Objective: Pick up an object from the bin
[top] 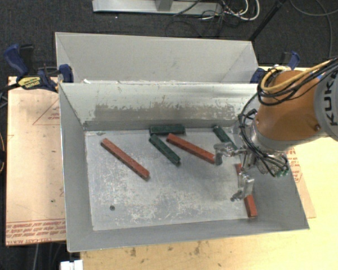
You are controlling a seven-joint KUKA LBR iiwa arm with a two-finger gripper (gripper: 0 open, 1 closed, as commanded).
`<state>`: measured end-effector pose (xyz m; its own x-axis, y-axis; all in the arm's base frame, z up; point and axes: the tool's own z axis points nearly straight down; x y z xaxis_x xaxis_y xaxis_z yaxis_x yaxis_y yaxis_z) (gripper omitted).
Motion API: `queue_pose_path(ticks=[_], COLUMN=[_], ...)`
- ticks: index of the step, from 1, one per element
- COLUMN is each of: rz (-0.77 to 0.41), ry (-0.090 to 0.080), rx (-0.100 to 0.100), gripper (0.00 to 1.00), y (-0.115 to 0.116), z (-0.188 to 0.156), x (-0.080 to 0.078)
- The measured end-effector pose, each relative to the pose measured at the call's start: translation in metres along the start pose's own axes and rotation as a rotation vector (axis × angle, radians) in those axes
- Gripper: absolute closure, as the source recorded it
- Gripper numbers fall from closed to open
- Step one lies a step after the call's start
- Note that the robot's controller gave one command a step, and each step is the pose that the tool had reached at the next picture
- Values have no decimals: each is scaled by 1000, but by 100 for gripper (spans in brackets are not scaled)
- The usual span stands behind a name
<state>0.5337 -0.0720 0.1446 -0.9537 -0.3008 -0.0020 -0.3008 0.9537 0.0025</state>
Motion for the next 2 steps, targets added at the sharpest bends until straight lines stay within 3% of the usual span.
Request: queue_pose_path(ticks=[1,2], rz=[69,112], ry=[-1,-3], rx=[4,-2], gripper=[0,0], y=[34,50], z=[14,18], x=[-39,-68])
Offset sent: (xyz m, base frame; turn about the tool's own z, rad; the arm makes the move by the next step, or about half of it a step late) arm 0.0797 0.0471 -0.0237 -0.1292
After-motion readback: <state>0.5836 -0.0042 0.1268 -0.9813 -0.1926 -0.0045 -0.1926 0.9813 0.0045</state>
